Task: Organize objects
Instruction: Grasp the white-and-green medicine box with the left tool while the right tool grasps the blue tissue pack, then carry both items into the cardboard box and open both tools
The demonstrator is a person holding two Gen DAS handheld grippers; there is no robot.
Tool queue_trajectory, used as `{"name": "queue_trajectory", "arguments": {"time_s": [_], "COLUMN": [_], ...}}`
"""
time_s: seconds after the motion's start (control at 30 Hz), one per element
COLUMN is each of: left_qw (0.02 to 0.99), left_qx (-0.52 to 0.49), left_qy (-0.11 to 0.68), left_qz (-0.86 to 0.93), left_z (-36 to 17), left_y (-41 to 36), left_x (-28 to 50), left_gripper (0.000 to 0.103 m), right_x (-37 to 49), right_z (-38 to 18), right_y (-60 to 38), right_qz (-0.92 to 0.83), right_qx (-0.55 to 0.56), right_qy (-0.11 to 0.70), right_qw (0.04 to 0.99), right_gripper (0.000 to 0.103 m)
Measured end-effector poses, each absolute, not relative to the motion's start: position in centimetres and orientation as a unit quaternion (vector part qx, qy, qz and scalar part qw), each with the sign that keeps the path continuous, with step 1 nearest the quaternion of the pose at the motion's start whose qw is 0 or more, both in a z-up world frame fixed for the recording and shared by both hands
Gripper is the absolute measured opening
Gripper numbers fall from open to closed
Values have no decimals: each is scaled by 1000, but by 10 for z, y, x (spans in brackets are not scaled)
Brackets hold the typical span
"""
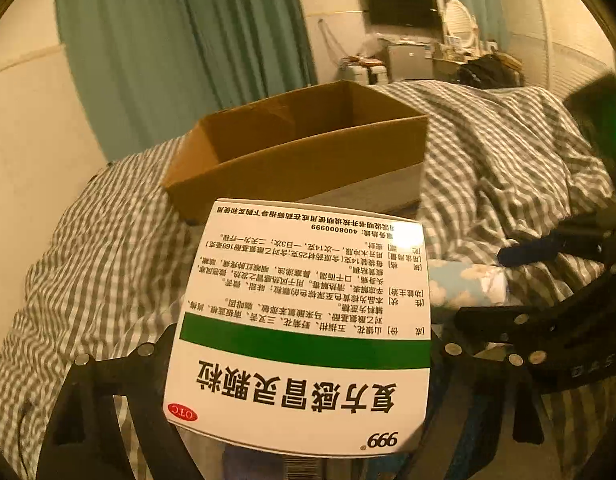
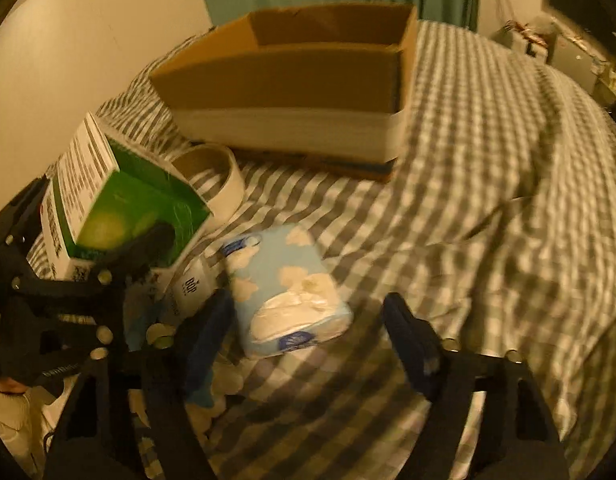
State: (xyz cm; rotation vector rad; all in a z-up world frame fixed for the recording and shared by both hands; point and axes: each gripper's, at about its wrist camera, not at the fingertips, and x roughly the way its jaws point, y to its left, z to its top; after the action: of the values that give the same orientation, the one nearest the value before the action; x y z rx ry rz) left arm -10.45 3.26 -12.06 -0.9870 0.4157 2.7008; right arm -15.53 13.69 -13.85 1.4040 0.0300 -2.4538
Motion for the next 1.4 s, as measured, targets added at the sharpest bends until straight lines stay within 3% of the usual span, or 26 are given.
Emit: {"name": "queue_trajectory", "arguments": {"time_s": [0.03, 0.27, 0.77, 1.07, 1.4], "left_qw": [120, 101, 94, 93, 78], "left_qx": [-339, -354, -318, -296, -299], "left_qy": [132, 95, 53, 44, 49], "left_qz": [924, 925, 942, 950, 950], "left_z": [-119, -107, -20, 26, 25], "left_y": [29, 9, -1, 2, 15], "left_x": [-103, -94, -70, -116, -203], "left_gripper": [86, 83, 82, 82, 82], "right_x": [-154, -133, -108, -148, -238], "right_z": [-138, -117, 13, 62, 60], "right_y": [134, 124, 122, 129, 133], "right_qz": [-858, -875, -930, -948, -949], "right_qx": [489, 460, 332, 284, 285], "right_qy": [15, 48, 107, 96, 76], "right_qw": [158, 140, 112, 107, 107], "right_gripper": [57, 56, 56, 56, 56]}}
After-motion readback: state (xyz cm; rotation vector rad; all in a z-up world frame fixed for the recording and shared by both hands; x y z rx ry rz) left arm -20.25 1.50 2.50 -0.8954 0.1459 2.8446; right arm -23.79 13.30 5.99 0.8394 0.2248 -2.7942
